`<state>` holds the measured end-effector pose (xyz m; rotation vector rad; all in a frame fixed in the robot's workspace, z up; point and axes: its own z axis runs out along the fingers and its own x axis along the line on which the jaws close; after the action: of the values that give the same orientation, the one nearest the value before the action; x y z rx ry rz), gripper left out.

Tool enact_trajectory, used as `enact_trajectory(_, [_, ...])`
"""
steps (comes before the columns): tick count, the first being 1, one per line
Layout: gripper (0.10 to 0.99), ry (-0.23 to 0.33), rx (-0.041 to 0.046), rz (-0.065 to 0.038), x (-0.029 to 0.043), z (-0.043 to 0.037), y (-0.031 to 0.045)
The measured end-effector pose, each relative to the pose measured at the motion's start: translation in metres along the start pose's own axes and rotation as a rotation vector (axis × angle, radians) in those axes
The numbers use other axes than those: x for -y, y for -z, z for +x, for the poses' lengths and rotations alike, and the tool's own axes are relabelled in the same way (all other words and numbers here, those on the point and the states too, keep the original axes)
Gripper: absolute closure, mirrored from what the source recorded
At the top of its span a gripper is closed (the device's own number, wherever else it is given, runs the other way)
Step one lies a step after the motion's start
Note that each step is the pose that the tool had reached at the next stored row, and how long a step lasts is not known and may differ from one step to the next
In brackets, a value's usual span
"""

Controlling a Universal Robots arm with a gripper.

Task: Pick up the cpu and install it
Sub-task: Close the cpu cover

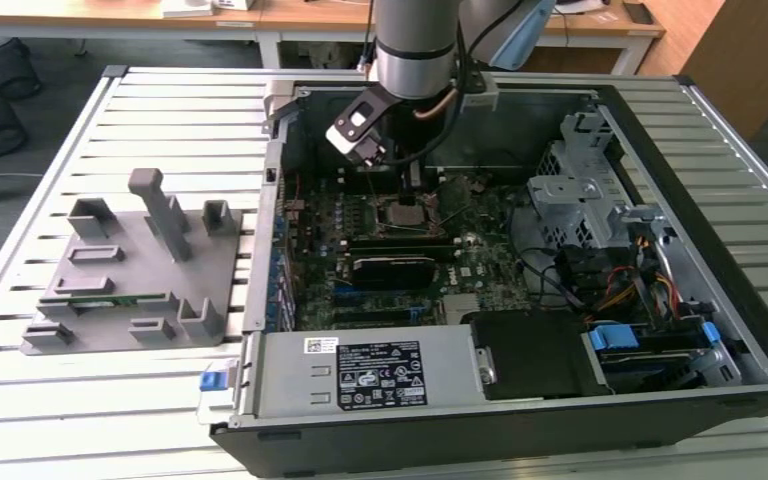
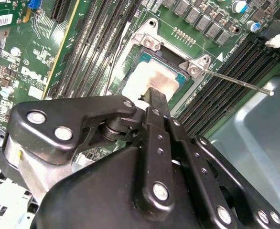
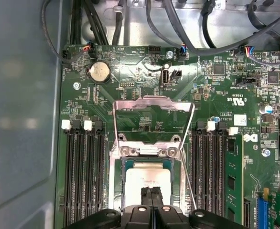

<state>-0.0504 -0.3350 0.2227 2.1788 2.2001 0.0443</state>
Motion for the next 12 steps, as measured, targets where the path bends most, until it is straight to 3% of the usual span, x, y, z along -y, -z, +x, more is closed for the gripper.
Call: enact_trajectory(12, [0.98,0.0,-0.0001,0.002,-0.0005,-0.0001,0.0095])
